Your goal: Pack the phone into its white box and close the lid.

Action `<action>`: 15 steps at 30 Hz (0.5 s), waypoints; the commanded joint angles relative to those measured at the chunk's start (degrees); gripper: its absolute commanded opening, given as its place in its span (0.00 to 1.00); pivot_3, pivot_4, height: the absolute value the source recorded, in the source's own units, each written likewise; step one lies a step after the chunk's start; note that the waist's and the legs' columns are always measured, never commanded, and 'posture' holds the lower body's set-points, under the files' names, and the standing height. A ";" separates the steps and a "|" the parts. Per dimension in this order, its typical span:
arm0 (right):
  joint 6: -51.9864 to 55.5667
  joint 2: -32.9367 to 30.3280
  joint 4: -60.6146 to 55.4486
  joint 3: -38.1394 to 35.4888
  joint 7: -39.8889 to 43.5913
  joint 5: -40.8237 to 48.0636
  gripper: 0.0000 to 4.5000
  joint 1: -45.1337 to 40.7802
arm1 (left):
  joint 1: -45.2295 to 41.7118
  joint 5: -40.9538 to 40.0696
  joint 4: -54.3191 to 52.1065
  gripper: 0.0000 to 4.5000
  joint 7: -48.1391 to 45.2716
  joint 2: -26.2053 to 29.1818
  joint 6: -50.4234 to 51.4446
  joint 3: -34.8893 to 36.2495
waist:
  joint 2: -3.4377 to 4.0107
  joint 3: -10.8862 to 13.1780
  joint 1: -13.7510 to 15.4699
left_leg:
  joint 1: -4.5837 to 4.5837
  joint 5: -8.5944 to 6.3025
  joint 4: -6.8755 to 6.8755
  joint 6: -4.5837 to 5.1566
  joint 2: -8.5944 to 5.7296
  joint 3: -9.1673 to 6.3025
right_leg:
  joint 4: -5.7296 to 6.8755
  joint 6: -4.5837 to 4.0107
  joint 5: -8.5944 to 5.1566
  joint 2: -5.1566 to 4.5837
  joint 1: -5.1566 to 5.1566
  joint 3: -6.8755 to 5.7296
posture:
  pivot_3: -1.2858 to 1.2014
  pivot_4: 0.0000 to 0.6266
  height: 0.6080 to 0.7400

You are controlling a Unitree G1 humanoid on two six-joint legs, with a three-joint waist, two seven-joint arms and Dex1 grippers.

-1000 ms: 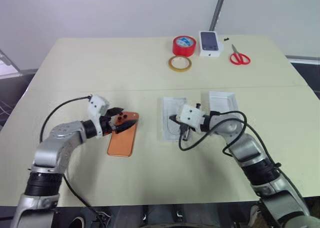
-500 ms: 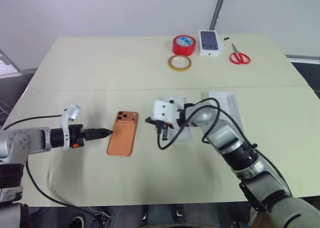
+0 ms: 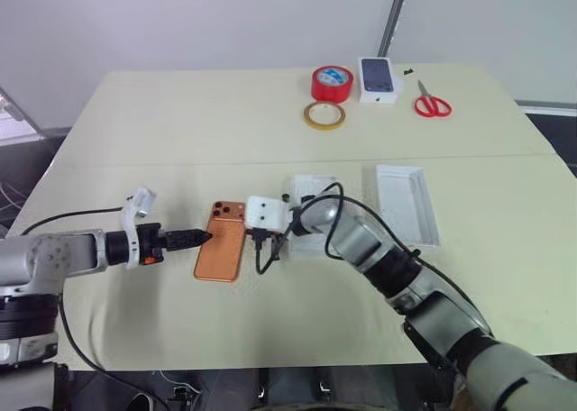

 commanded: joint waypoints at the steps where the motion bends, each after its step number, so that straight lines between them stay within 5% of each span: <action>1: 0.32 2.17 0.33 0.62 -0.16 -0.03 0.01 0.44 | 0.16 0.42 1.38 1.00 1.65 -3.91 3.20 -4.40 | 0.03 -0.06 0.02 | 0.00 0.00 0.00 0.00 0.00 0.00 | 0.00 0.00 0.00 0.00 0.00 0.00 | 0.52 0.24 1.00; 8: -0.04 1.53 0.12 0.23 -0.03 -1.39 0.01 1.28 | -2.56 -0.89 1.75 1.00 4.43 -9.41 7.21 -2.18 | 0.24 -0.23 0.35 | 0.95 -0.09 -0.16 0.13 -0.05 -0.02 | -0.16 -0.01 -0.01 -0.06 0.90 0.00 | 0.52 0.24 1.00; 15: -0.60 1.74 0.90 -0.50 -0.75 -2.04 0.01 1.38 | -5.36 -0.97 1.65 1.00 6.43 -11.79 11.87 0.18 | 0.22 -0.23 0.13 | 0.84 -0.10 -0.15 0.13 -0.10 -0.06 | -0.16 0.00 0.00 -0.10 0.85 0.00 | 0.52 0.24 1.00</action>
